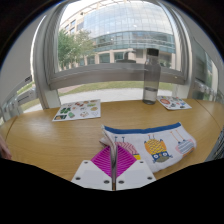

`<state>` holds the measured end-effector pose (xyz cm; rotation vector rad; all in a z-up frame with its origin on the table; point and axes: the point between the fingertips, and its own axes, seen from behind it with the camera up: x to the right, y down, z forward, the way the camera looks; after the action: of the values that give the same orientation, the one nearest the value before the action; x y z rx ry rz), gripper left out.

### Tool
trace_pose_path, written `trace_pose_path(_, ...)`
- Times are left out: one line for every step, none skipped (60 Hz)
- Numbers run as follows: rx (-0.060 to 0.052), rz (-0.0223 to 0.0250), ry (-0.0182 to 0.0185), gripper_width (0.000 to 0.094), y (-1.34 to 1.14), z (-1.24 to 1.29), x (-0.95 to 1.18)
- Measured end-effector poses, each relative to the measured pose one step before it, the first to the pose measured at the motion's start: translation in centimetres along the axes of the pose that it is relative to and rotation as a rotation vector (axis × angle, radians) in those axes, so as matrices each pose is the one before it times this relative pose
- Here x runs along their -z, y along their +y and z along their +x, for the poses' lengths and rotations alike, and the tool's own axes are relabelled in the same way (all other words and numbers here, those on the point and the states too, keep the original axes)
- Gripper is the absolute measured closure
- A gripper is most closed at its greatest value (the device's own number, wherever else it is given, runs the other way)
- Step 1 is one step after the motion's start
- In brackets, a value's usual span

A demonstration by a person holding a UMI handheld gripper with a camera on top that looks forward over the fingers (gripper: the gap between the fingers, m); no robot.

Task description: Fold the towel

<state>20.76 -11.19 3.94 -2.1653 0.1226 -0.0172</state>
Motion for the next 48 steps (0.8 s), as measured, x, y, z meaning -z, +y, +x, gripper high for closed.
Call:
trace_pose_path(-0.0144, -0.00245, -0.00808, 0.0908, -0.023, 0.442, 0.187)
trace_pose_path(-0.0139, -0.00325, -0.00866, 0.0908, -0.048, 0.434, 0.175)
trace_pose_path(-0.0117, -0.00397, -0.00957, 0.0908, -0.046, 0.450, 0.190)
trace_pose_path(-0.0106, -0.00422, -0.00954, 0.0908, -0.056, 0.453, 0.209)
trace_pose_path(-0.0110, -0.00544, -0.00922, 0.0908, -0.183, 1.514, 0.433)
trace_pose_path(-0.0102, -0.00377, -0.01048, 0.0908, -0.084, -2.497, -0.671)
trace_pose_path(-0.0075, -0.00222, -0.01180, 0.0909, -0.360, 0.492, 0.249)
trace_pose_path(-0.0073, -0.00284, -0.01169, 0.0909, -0.290, 0.489, 0.286)
trace_pose_path(-0.0061, -0.00229, -0.01165, 0.0909, -0.354, 0.456, 0.354)
trace_pose_path(-0.0042, -0.00070, -0.01149, 0.0909, -0.463, 0.438, 0.434)
trace_pose_path(-0.0074, 0.00129, -0.01094, 0.0909, -0.038, 0.526, 0.327)
trace_pose_path(-0.0012, 0.00617, -0.01112, 0.0909, -0.614, 0.489, 0.496)
trace_pose_path(-0.0028, 0.00565, -0.00655, 0.0908, -0.103, -2.614, -0.456)
trace_pose_path(0.0014, 0.00940, -0.00904, 0.0908, -0.825, 0.595, 0.584)
trace_pose_path(0.0011, 0.00860, -0.00881, 0.0908, -0.873, 0.608, 0.602)
trace_pose_path(0.0021, 0.00806, -0.00846, 0.0908, -0.910, 0.618, 0.635)
trace_pose_path(0.0029, 0.00852, -0.00698, 0.0908, -0.951, 0.639, 0.636)
trace_pose_path(-0.0011, 0.01110, -0.00512, 0.0908, -0.931, 0.741, 0.419)
trace_pose_path(0.0017, 0.01005, -0.00078, 0.0909, 0.145, -1.858, -0.298)
trace_pose_path(0.0050, 0.00949, -0.00080, 0.0909, -1.073, 0.926, 0.641)
trace_pose_path(0.0072, 0.00891, 0.00154, 0.0909, -1.047, 1.084, 0.621)
trace_pose_path(0.0074, 0.00830, 0.00211, 0.0909, -1.072, 1.088, 0.623)
trace_pose_path(0.0077, 0.00658, 0.00268, 0.0908, -1.021, 1.120, 0.585)
trace_pose_path(0.0084, 0.00515, 0.00308, 0.0908, -0.975, 1.143, 0.573)
trace_pose_path(0.0063, 0.00815, 0.00203, 0.0908, -0.547, 0.836, 0.350)
trace_pose_path(0.0088, 0.00319, 0.00862, 0.0909, 1.283, -1.373, -0.713)
trace_pose_path(0.0064, 0.00336, 0.00560, 0.0908, -0.724, 1.305, 0.515)
trace_pose_path(0.0060, 0.00276, 0.00588, 0.0908, -0.674, 1.318, 0.439)
trace_pose_path(0.0068, 0.00059, 0.00574, 0.0908, -0.594, 1.394, 0.419)
trace_pose_path(0.0071, -0.00054, 0.00572, 0.0908, -0.493, 1.455, 0.314)
trace_pose_path(0.0070, 0.00239, 0.00465, 0.0908, -0.358, 1.191, 0.250)
trace_pose_path(0.0042, 0.00262, 0.00676, 0.0908, 1.393, -0.707, -0.719)
trace_pose_path(0.0042, -0.00212, 0.00617, 0.0908, 0.136, 1.487, 0.138)
trace_pose_path(0.0045, -0.00391, 0.00663, 0.0908, 0.033, 1.474, 0.114)
trace_pose_path(0.0042, -0.00684, 0.00696, 0.0908, 0.180, 1.512, 0.056)
trace_pose_path(0.0032, -0.00861, 0.00663, 0.0905, 0.314, 1.539, -0.031)
trace_pose_path(0.0026, -0.00910, 0.00682, 0.0898, 0.441, 1.564, -0.102)
trace_pose_path(0.0029, -0.00863, 0.00759, 0.0892, 0.609, 1.577, -0.274)
trace_pose_path(0.0057, -0.00456, 0.00776, 0.0881, -1.473, 1.041, 0.632)
trace_pose_path(0.0052, -0.00441, 0.01358, 0.0866, 1.979, -1.621, -1.249)
trace_pose_path(0.0051, -0.00373, 0.00983, 0.0843, 0.647, 1.419, -0.220)
trace_pose_path(0.0044, -0.00263, 0.00965, 0.0812, 0.556, 1.438, -0.267)
trace_pose_path(0.0058, -0.00284, 0.01139, 0.0771, 0.602, 1.415, -0.349)
trace_pose_path(0.0066, -0.00327, 0.01137, 0.0726, 0.570, 1.399, -0.321)
trace_pose_path(0.0081, -0.00309, 0.01151, 0.0671, 0.536, 1.390, -0.375)
trace_pose_path(0.0097, -0.00721, 0.01074, 0.0614, -0.772, 1.531, 0.205)
trace_pose_path(0.0099, -0.00003, 0.01883, 0.0559, 0.366, -1.091, -0.627)
trace_pose_path(0.0119, -0.00262, 0.01759, 0.0504, 0.555, 1.330, -0.377)
